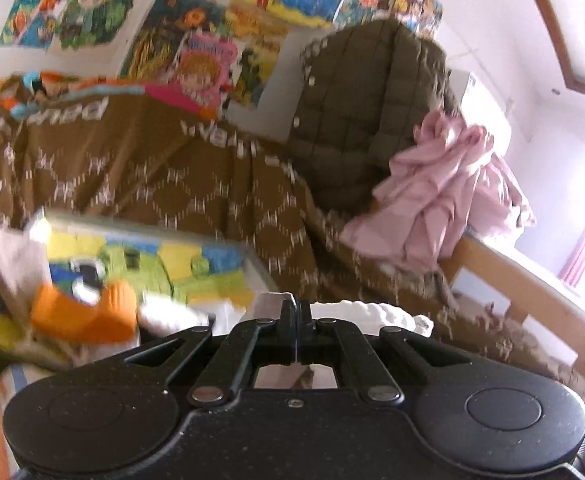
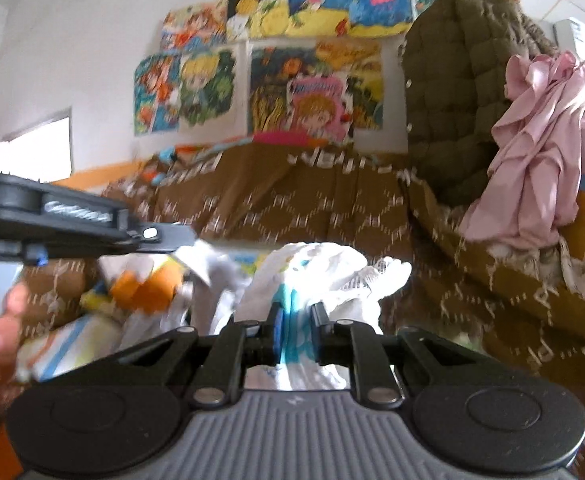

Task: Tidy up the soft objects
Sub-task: 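Lift the white diaper with the right gripper and carry it into the tray, then open the right gripper over the tray and lift both tools away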

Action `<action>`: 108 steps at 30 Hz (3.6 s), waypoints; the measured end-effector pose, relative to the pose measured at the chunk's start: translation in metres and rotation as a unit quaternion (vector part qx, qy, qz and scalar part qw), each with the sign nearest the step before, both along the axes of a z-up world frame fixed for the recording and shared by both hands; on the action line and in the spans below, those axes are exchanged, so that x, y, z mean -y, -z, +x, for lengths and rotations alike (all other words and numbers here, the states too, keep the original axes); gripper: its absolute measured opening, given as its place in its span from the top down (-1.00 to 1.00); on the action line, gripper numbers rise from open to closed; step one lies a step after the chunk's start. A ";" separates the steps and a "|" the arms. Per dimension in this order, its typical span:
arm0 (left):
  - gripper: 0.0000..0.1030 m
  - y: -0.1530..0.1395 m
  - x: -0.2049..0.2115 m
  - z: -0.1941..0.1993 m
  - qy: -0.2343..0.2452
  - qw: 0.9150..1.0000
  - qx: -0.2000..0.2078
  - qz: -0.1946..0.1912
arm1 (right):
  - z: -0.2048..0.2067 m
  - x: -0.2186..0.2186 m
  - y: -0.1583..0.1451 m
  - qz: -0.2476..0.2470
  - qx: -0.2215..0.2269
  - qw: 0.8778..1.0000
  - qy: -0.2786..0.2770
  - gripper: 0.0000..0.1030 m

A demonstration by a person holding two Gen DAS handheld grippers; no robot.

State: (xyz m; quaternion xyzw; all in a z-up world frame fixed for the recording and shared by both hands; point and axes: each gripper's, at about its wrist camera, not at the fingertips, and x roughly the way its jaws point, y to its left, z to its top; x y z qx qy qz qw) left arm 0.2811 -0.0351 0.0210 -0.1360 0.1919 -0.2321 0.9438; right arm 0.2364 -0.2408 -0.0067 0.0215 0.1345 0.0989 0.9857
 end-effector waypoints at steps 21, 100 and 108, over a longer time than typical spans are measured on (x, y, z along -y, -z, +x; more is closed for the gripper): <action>1.00 0.003 0.008 0.114 -0.042 0.998 0.034 0.006 | 0.142 -0.003 0.036 0.120 -0.053 0.991 -0.016 0.69; -0.99 -0.067 -0.063 -0.173 -0.127 0.986 0.094 0.053 | -0.122 -0.013 -0.083 0.091 0.072 0.993 -0.037 -1.00; -0.99 -0.059 -0.074 -0.216 -0.137 0.984 0.094 0.058 | -0.160 -0.022 -0.073 0.070 0.063 0.995 -0.041 -0.99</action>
